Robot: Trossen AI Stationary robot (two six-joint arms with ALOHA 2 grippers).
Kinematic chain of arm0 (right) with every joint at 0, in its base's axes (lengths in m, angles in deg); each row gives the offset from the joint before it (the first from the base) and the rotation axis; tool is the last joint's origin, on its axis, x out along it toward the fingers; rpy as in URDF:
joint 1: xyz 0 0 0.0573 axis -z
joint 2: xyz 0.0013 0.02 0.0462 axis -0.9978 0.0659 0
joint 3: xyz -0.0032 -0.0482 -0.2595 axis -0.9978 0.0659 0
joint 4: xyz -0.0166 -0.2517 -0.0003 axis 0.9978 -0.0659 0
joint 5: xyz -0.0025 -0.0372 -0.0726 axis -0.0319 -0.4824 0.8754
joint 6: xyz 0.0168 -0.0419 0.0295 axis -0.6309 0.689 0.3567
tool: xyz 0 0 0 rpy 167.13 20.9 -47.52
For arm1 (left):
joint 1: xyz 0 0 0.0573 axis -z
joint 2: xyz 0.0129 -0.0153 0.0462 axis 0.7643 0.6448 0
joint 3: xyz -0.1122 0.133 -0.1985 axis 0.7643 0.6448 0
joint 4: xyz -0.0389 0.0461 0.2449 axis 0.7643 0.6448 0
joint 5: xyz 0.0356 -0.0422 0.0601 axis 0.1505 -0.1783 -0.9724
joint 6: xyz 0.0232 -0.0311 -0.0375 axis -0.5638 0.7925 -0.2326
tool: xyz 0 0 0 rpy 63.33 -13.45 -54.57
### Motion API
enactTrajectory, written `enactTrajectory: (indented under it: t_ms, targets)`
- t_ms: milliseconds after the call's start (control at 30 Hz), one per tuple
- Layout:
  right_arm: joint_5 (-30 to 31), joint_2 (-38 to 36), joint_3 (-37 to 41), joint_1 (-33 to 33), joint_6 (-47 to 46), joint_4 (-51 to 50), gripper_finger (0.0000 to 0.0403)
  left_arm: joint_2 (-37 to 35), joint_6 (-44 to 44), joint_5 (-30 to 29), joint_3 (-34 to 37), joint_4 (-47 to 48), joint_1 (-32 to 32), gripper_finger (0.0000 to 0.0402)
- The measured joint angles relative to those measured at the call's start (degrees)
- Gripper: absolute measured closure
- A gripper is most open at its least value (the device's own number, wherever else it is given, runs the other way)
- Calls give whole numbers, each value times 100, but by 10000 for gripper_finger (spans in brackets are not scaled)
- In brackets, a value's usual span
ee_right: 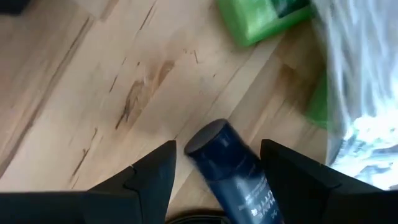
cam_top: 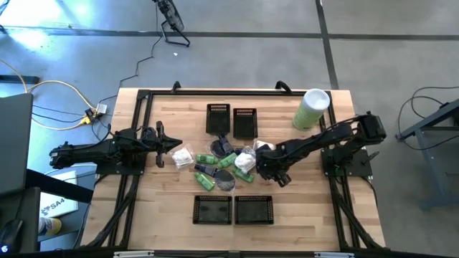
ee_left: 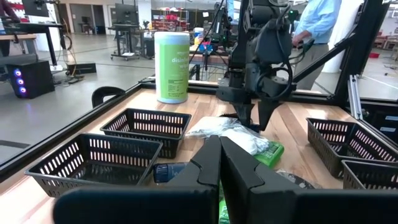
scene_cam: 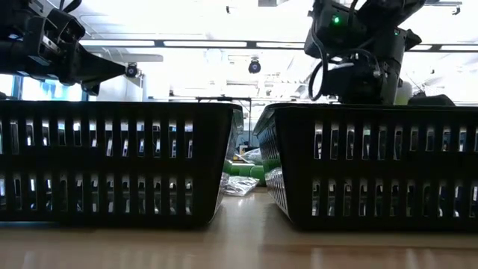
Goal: Pick & Place Travel size toiletries
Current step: Put the blue shave cream into the top right black bin
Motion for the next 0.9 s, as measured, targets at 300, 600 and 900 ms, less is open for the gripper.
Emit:
enactTrajectory:
  t_ms: [300,600,900]
  targets:
    - [63,41,0,-47,44,7,176,0,0,-2,0,0,0,402]
    - [106,41,0,-46,44,-48,199,0,1,-2,0,-1,0,402]
    - [77,41,0,-46,42,61,278,0,2,-2,0,-1,0,402]
